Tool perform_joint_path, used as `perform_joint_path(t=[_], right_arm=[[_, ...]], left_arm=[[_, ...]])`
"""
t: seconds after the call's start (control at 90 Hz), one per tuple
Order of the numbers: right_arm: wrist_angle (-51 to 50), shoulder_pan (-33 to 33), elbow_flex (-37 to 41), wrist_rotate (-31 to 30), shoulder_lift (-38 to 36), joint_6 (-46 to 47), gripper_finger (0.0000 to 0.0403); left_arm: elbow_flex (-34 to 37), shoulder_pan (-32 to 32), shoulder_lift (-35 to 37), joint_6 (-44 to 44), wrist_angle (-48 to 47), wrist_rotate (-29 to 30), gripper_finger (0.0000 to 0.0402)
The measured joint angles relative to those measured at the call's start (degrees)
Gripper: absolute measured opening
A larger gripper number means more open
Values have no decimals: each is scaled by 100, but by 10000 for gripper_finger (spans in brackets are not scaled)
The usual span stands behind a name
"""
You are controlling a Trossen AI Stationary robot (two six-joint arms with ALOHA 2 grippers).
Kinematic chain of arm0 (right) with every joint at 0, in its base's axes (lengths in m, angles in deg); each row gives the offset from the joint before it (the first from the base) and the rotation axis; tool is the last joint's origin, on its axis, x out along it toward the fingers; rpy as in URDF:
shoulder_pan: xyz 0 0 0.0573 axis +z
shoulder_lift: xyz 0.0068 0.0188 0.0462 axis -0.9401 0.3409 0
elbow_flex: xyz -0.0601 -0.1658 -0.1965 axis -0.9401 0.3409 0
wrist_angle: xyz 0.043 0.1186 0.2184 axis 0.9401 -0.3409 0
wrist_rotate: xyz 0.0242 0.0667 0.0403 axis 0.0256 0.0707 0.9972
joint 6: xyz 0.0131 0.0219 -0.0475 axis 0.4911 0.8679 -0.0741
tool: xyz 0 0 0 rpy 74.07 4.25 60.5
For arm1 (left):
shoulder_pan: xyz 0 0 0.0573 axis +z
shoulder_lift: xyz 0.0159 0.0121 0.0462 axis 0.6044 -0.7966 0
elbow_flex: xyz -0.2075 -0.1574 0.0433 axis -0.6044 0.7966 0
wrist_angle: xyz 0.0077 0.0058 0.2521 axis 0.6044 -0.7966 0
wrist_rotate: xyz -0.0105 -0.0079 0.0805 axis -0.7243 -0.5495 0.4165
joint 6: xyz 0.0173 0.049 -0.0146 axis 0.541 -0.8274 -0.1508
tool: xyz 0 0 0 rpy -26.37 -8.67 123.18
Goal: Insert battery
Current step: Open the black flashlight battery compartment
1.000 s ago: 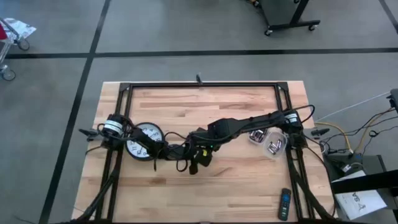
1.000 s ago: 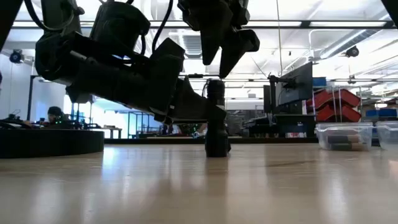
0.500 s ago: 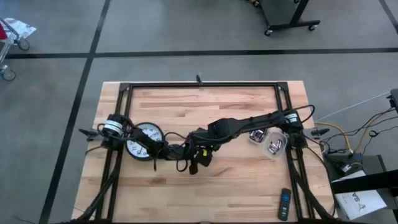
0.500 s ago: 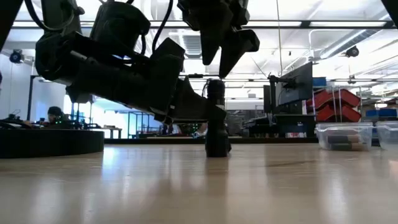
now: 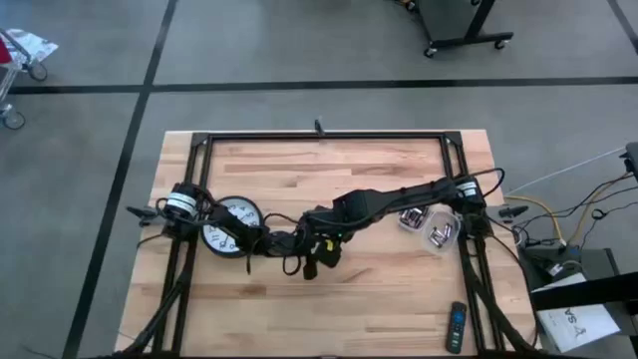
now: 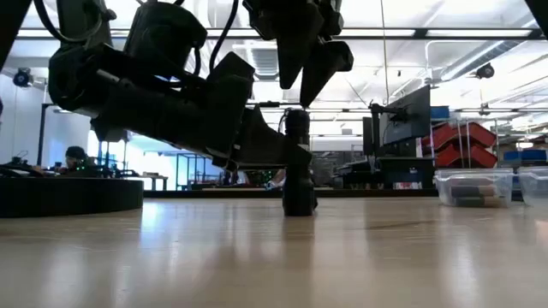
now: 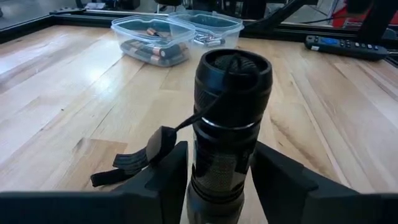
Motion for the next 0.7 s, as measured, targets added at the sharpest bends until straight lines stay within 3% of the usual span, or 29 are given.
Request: perform_joint_path(t=[0.256, 0.7], right_arm=[[-7, 0, 0, 8, -9, 179, 237], [-8, -2, 0, 4, -8, 114, 290]], left_arm=[[0, -1, 0, -2, 0, 0, 151], [0, 1, 0, 0, 0, 0, 143]])
